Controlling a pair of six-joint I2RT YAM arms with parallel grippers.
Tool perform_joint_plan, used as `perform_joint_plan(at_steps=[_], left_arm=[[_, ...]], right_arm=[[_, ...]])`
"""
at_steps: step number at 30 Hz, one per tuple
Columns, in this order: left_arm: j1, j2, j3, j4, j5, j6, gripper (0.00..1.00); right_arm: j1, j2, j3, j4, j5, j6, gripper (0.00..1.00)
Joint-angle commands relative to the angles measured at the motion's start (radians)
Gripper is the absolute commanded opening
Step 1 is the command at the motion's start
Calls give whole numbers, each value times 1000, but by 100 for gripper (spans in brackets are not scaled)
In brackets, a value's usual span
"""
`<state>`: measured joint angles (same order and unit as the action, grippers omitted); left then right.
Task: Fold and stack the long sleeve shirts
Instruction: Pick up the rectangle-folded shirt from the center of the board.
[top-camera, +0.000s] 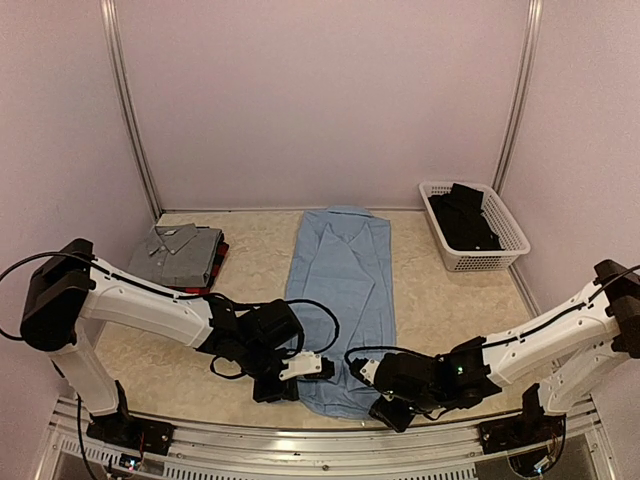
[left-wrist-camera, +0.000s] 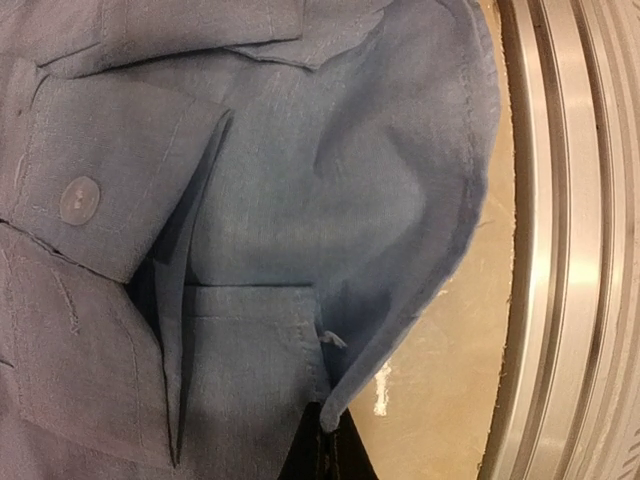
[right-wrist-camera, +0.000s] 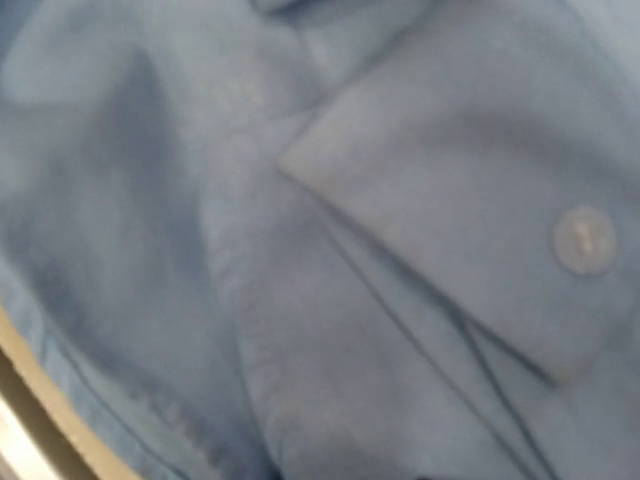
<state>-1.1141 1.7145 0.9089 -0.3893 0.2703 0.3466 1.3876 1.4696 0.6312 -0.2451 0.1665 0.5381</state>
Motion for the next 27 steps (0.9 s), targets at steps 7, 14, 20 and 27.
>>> perform_joint_plan(at_steps=[7,14,20,27], left_arm=[[-26,-33,11,-42,-5,13,0],[-47,-61,16,-60,16,17,0],[-59,-107,30,-76,76,16,0],[10,-143,61,-65,168,-4,0]], right_arm=[[66,4,21,-122,42,71,0],[78,-90,-20,-116,-13,83,0],[77,-227,-61,-89,-131,82,0],[-33,-334,-41,-109,-207,61,0]])
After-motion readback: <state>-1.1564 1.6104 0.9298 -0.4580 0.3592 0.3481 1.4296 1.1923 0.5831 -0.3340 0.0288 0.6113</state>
